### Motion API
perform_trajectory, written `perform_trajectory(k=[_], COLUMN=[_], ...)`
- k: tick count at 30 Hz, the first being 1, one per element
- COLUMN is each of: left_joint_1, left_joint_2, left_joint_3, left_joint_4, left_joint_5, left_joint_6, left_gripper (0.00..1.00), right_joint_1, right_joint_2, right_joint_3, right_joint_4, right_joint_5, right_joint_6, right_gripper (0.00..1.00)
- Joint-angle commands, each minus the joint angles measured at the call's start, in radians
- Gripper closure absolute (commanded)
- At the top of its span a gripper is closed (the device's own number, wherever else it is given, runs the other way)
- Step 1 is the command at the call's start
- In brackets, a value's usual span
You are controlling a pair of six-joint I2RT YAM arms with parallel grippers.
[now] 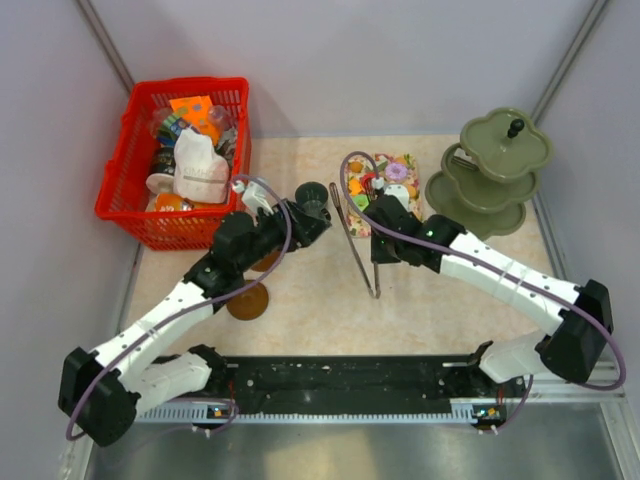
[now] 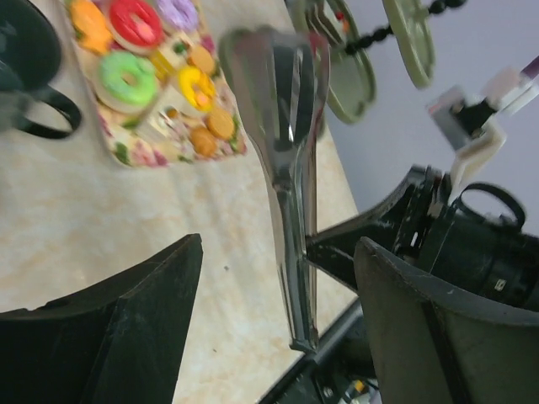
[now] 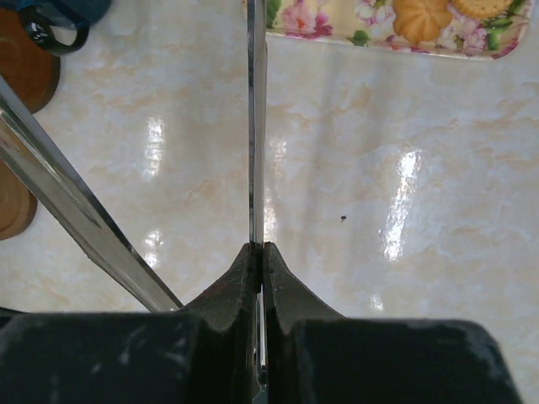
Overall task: Serve the afternoon tea
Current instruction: Pick up the clamp from the tray.
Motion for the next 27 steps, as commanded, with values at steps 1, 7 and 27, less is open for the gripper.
perform_trajectory(k=[1, 7, 27], left_joint_1=[-0.071, -0.129, -0.150], left_joint_2=[0.074, 0.184, 0.260], left_joint_3=[-0.010, 0.022, 0.047], left_joint_4=[0.212, 0.271, 0.265], left_joint_5=[0.110, 0.083, -0.029], left_joint_6=[-0.124, -0.141, -0.216], left_gripper=[0.23, 0.27, 0.85], right_joint_1=[0.013, 0.035, 0.039], right_joint_2=[-0.069, -0.076, -0.184], right_joint_3=[0.009, -0.003, -0.115], right_joint_4=[0.075, 0.104, 0.222], right_joint_5=[-0.038, -0.055, -0.090], right_joint_6=[-0.012, -0.016, -0.017], right_gripper=[1.00, 1.00, 0.85])
